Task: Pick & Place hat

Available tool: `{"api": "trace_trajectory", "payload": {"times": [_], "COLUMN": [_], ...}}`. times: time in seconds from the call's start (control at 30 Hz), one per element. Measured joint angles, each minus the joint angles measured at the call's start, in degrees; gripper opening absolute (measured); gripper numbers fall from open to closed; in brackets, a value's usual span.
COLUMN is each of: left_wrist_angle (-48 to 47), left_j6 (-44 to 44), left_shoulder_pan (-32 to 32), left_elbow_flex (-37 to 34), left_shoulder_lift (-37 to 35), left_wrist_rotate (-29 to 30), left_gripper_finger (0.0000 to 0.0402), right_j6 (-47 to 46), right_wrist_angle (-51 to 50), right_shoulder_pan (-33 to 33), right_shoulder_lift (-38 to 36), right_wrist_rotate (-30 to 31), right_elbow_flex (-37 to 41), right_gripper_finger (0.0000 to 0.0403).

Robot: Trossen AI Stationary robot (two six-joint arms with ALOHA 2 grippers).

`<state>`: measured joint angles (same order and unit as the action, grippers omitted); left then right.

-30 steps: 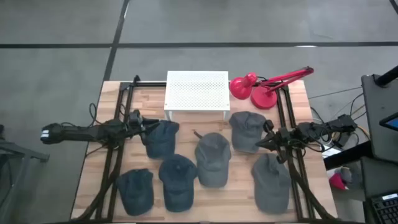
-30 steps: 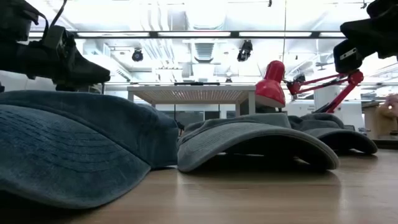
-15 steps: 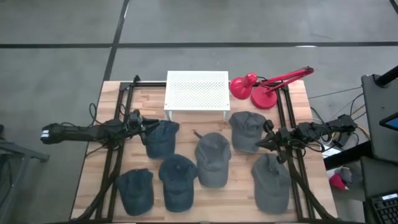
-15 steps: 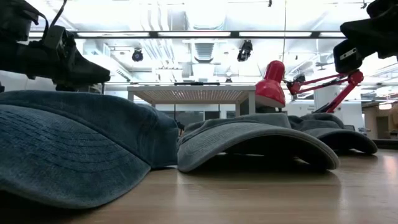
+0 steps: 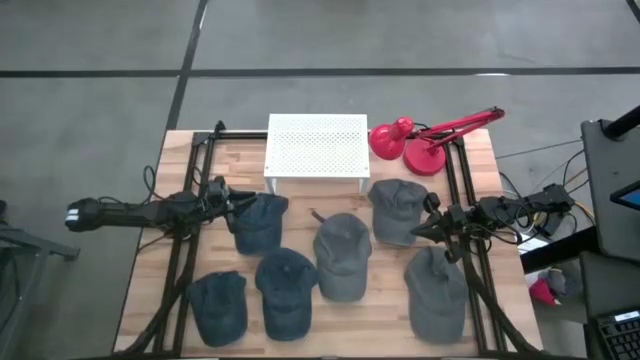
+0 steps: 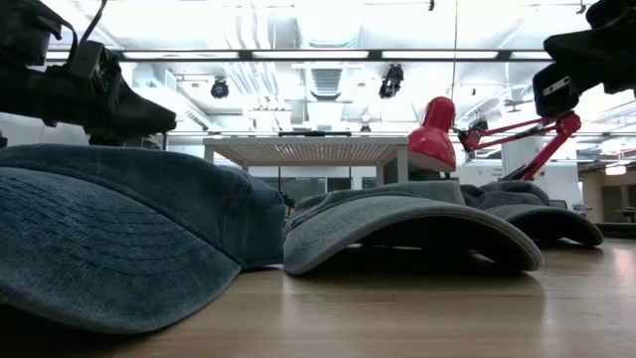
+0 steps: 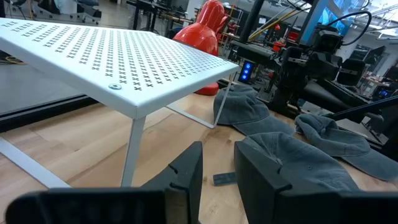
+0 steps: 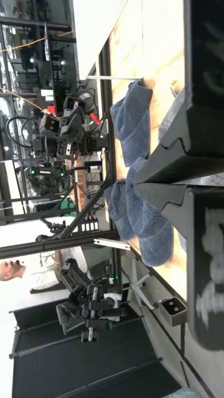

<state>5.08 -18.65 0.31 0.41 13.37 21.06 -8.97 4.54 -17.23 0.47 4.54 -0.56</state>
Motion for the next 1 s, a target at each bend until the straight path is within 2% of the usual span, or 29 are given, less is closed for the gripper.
{"api": "trace_trajectory", "payload": {"times": [0.63, 0.83, 1.0], "left_wrist_angle": [0.0, 0.0, 0.0], "left_j6": [0.0, 0.0, 0.0], "left_shoulder_pan": [0.0, 0.0, 0.0], "left_elbow_flex": [0.0, 0.0, 0.0], "left_shoulder_lift": [0.0, 0.0, 0.0], "left_wrist_rotate": [0.0, 0.0, 0.0], "left_gripper_finger": [0.0094, 0.0094, 0.0094], "right_j6": [-0.3, -15.4, -22.1], "right_wrist_angle": [0.5, 1.0, 1.5], "right_shoulder_pan": [0.0, 0.0, 0.0], "right_shoulder_lift": [0.0, 0.0, 0.0], "right_wrist_rotate": [0.2, 0.1, 0.1], "right_elbow_flex": [0.0, 0.0, 0.0], "right_gripper_finger": [0.0008, 0.0008, 0.0008]}}
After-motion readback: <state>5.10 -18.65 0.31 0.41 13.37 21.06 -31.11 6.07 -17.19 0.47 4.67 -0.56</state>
